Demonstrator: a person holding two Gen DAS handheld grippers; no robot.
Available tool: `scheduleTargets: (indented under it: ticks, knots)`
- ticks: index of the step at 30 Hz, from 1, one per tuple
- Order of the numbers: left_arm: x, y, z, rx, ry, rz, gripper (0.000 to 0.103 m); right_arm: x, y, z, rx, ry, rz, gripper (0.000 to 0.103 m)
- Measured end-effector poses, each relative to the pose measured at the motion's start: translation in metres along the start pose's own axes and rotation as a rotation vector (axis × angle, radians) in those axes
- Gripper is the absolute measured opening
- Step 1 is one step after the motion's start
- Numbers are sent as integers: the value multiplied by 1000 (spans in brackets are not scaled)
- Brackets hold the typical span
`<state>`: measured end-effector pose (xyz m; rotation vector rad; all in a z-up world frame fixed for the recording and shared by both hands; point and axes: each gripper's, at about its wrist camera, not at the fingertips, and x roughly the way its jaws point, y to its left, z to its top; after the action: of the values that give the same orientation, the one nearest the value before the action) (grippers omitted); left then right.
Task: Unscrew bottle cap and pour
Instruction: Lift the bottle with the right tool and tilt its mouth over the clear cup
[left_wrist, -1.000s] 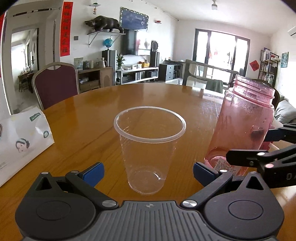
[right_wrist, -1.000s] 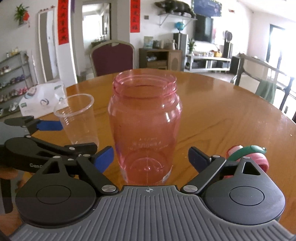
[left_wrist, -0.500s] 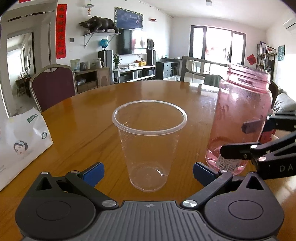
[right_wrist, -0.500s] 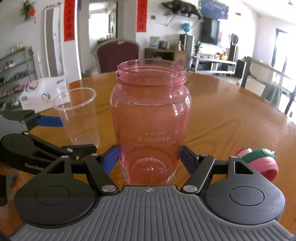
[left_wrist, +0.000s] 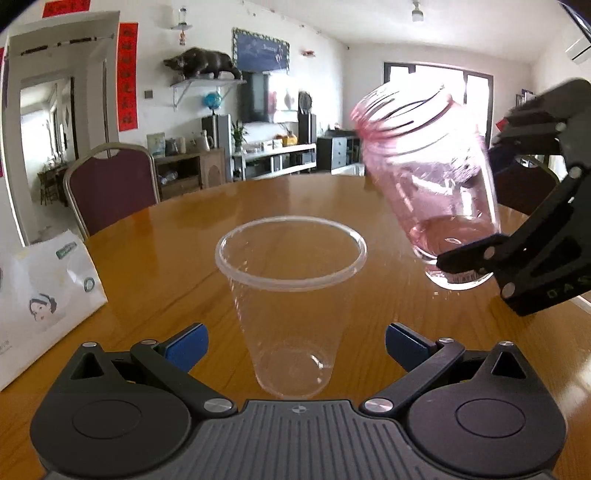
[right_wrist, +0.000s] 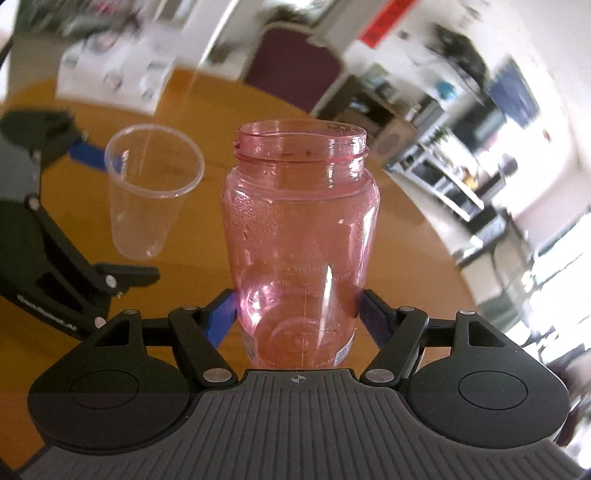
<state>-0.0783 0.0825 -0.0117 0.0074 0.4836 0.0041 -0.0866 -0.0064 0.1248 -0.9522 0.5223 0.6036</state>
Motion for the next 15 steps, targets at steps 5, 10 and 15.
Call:
scheduleTargets:
  ticks: [5,10,15]
  knots:
    - [4,2,2,-45,2,35,84,0,6,13,-72,10,12,73]
    - [9,8,3,-65,43,44,53,-1,13,17,-94,7,30,73]
    - [6,9,3,-70,36,28,47,0,17,17,-105,5,42,73]
